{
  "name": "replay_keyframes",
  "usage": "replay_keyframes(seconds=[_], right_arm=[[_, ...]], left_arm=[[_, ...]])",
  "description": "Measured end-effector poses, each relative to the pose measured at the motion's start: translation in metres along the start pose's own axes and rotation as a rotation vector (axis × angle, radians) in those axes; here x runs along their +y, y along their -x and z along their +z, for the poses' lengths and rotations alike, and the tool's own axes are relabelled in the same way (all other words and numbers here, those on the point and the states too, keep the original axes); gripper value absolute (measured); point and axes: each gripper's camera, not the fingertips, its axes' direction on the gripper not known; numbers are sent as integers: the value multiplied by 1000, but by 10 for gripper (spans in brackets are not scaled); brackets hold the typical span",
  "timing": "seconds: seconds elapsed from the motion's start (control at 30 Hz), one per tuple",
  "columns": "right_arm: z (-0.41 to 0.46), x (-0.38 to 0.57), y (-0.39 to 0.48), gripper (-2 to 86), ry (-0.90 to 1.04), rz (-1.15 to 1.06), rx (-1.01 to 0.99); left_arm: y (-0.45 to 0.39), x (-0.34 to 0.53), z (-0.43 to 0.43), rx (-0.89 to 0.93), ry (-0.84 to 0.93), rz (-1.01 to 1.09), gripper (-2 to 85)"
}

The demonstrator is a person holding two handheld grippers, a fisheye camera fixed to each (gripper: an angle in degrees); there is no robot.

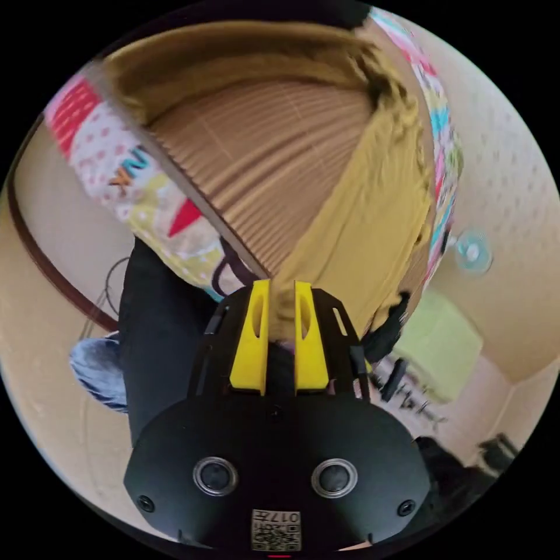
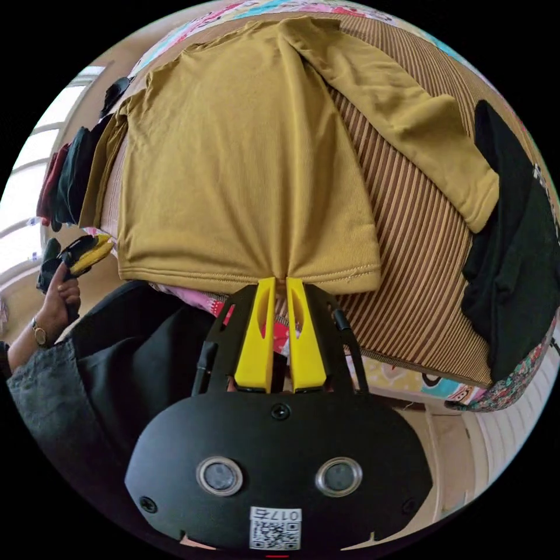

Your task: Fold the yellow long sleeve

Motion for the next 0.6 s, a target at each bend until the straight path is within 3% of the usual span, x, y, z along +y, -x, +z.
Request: replay_keyframes(seconds=[0.07,0.2,0.33,0.43,0.5,0.6], right_arm=[[1,-11,-12,40,66,42,-35],[6,-31,-41,32,216,149,-112],[11,-32,-59,28,265,214,-130],[14,-28,-61,24,270,203,-83],[13,-25,-59,21,274,182,-37],[-2,-21,-45,18,228,134,68]], left_arm=[[21,-12,-40,62,-161,-129,97],[12,-59,-105,-196,-256,-89,124],[-40,-102,-111,-461,-65,276,136],[-67,-107,-101,-650,49,450,92],[-71,-106,-100,-677,119,497,63],[-71,-97,-124,-563,195,532,49]])
